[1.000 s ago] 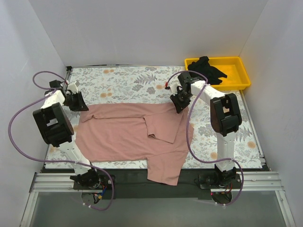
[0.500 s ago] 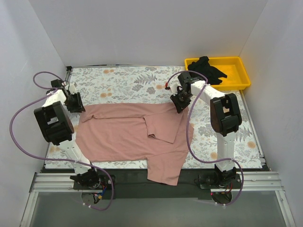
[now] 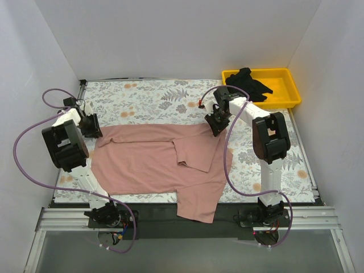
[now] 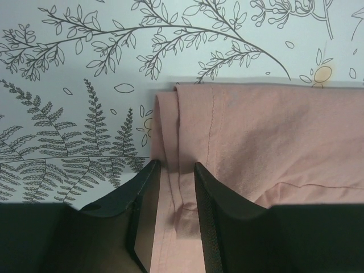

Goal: Fold and stack the t-shirts
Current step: Fold the tshirt

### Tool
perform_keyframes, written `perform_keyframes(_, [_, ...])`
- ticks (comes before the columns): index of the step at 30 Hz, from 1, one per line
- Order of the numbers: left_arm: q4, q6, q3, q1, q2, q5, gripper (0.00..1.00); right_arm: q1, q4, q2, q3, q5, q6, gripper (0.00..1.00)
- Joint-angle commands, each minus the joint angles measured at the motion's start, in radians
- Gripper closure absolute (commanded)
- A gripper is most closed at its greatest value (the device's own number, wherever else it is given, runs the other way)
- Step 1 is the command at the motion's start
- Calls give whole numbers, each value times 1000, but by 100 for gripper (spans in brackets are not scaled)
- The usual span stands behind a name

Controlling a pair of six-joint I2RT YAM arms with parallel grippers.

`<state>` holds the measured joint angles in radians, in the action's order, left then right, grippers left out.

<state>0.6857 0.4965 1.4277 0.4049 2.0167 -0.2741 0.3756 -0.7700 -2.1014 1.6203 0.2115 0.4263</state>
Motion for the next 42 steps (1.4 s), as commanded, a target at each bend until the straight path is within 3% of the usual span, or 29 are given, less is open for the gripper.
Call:
perform_keyframes(1, [-12, 5, 13, 6, -7, -22, 70, 5, -20, -8, -8, -4, 17, 71])
perform_keyframes(18, [-21, 4, 7, 5, -42, -57, 80, 6, -23, -29, 7, -3, 12, 71])
perform_keyframes(42, [6, 1, 60, 5, -64, -71, 80, 6, -23, -37, 9, 6, 11, 71])
